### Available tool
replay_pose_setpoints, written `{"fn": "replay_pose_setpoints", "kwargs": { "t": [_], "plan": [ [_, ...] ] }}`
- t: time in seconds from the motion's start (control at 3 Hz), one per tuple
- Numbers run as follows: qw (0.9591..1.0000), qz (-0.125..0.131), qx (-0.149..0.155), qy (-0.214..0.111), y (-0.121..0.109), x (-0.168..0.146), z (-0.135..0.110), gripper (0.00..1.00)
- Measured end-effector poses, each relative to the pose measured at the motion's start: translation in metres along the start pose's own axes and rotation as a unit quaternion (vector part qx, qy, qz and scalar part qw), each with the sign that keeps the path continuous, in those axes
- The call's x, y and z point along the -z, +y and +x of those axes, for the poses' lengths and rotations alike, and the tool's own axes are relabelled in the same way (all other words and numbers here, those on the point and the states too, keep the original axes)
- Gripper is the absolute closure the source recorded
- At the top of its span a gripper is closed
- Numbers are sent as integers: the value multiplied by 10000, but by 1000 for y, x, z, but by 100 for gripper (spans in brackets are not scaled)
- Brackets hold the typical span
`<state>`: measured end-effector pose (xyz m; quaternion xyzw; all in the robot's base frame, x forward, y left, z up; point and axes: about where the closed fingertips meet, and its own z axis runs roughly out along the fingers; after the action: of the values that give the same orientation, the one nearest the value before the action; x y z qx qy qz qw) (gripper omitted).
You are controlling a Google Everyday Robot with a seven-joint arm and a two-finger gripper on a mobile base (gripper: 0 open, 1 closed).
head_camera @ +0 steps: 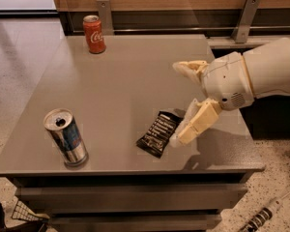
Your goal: Move redbull can near coke can
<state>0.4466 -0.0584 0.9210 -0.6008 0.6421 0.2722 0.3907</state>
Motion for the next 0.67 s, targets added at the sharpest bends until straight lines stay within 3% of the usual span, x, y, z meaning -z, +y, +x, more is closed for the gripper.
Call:
{"fn": "replay_pose_setpoints", "kwargs": {
  "t": [0.33,0.67],
  "plan": [
    [9964,-184,-171,-812,11,-16,-20,0],
    [9956,-215,-152,-896,18,-26,-25,0]
  ]
}}
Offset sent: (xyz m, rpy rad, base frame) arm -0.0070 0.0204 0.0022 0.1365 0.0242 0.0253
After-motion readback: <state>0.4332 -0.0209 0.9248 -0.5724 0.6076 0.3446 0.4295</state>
